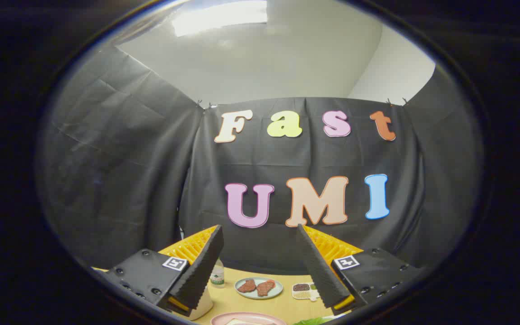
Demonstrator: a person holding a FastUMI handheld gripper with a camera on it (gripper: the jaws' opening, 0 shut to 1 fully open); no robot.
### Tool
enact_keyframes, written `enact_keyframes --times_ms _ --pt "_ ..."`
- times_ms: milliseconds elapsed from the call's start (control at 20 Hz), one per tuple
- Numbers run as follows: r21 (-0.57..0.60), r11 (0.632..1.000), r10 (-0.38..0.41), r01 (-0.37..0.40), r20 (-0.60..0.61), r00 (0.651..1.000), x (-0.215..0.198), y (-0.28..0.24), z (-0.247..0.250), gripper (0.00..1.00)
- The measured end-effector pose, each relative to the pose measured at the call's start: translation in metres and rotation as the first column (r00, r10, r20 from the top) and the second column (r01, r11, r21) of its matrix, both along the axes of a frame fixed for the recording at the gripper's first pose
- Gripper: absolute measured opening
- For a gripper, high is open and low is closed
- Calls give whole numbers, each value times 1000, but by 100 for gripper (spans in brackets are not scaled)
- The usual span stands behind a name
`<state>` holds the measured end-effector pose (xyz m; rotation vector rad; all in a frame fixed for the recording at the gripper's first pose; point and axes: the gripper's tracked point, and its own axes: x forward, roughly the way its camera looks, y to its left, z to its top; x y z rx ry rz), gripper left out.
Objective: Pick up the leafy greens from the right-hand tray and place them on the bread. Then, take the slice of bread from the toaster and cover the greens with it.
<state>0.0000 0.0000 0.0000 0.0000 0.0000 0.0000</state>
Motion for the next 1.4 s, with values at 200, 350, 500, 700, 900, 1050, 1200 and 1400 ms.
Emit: enact_keyframes --times_ms 200,350,500,700,900,1050,1200,1400 --pt "-3 1000 6 -6 -3 1000 0 2 1 100" --pt "-7 1000 6 -7 -1 1000 0 0 2 100" --pt "-8 1000 -3 3 -1 1000 0 1 2 100" --pt "-3 1000 -21 21 -8 1000 0 -8 3 100" --pt "-9 1000 -4 4 -14 1000 2 -23 -1 100" --pt "-54 998 19 -22 -53 998 0 -39 -13 100" --pt "-81 994 67 -77 -119 991 -3 -51 -31 100" --pt "-119 985 102 -127 -197 975 -8 -79 -56 100"
